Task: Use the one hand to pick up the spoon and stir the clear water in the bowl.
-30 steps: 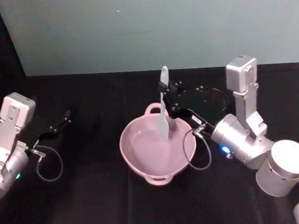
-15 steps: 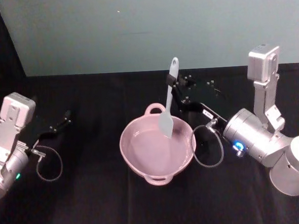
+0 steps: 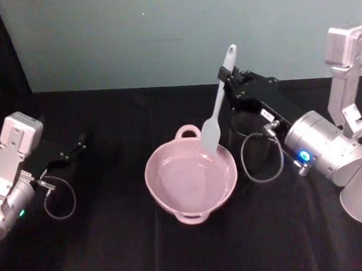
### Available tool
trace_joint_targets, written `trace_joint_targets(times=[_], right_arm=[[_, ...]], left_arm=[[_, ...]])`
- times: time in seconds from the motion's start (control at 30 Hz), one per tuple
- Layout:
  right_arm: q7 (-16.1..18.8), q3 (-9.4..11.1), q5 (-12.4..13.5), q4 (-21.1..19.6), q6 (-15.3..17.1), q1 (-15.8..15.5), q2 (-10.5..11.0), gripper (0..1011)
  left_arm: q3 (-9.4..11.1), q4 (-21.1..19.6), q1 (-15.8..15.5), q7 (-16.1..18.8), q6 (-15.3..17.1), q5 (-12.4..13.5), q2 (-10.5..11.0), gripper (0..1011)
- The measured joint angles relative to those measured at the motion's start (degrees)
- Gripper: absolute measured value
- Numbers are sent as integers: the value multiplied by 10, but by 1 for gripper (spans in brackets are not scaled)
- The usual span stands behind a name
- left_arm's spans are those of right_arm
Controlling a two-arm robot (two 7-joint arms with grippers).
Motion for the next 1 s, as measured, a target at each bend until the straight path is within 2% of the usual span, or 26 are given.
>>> trace_joint_targets(times=[0.53, 0.73, 1.0], right_arm=[[-68, 38, 58, -46, 29, -17, -10, 110], [-81, 52, 72, -44, 30, -11, -10, 110], [-96, 75, 101, -14, 31, 7, -10, 110]], left_arm=[[0, 0, 0, 0, 0, 0, 0, 1011], [0, 0, 0, 0, 0, 0, 0, 1011], [0, 0, 0, 0, 0, 0, 0, 1011]])
